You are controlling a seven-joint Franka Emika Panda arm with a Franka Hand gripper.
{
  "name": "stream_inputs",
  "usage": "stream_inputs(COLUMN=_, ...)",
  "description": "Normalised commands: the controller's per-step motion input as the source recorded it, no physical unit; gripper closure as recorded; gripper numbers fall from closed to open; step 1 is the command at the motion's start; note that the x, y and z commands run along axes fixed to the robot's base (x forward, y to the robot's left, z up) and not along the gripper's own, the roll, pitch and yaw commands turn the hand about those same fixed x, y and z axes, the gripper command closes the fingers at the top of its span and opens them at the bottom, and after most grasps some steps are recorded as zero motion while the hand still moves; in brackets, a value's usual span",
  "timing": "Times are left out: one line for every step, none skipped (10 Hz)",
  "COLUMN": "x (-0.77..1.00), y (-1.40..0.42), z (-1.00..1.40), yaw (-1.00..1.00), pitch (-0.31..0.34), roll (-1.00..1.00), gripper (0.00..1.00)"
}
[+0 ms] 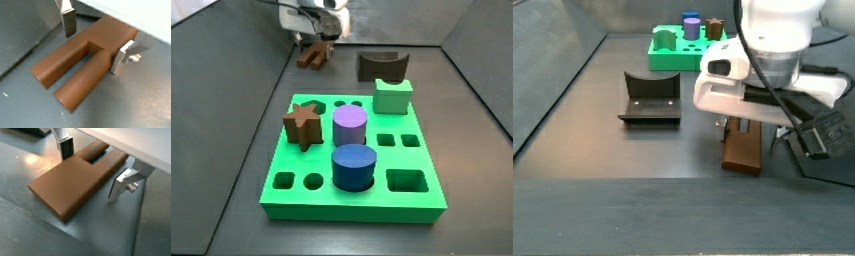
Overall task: Pick up the square-circle object. Move up. Rotate the square-circle object. Place the square-circle object on the fixture. Regrasp the square-circle object. Move to above the board. Insert the square-circle object.
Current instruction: Pick up the square-circle object.
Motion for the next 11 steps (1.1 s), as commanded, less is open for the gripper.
stream_inputs(x=0.0, y=0.0, z=-0.26, yaw=0.0, pitch=-0.026, roll=-0.05, gripper=0.0)
stream_inputs(x=0.0, y=0.05, z=-0.01, yaw=0.0, pitch=0.0, roll=-0.08, gripper=0.0)
stream_inputs(x=0.0, y=0.0, z=0.0, yaw=0.0, pitch=0.0, roll=0.0, gripper=0.0)
stream_inputs(x=0.0, y=0.0, z=0.0, yaw=0.0, pitch=0.0, roll=0.0, gripper=1.0)
stream_inputs(x=0.0, y=0.0, z=0.0, yaw=0.0, pitch=0.0, roll=0.0, gripper=1.0)
stream_inputs(x=0.0, y=0.0, z=0.0, yaw=0.0, pitch=0.0, roll=0.0, gripper=1.0)
stream_inputs(x=0.0, y=0.0, z=0.0, yaw=0.0, pitch=0.0, roll=0.0, gripper=1.0)
stream_inputs(x=0.0, y=0.0, z=0.0, yaw=0.0, pitch=0.0, roll=0.0, gripper=1.0)
stream_inputs(x=0.0, y=0.0, z=0.0, yaw=0.0, pitch=0.0, roll=0.0, gripper=1.0)
stream_inputs(x=0.0, y=0.0, z=0.0, yaw=0.0, pitch=0.0, roll=0.0, gripper=1.0)
stream_inputs(x=0.0, y=0.0, z=0.0, yaw=0.0, pitch=0.0, roll=0.0, gripper=1.0)
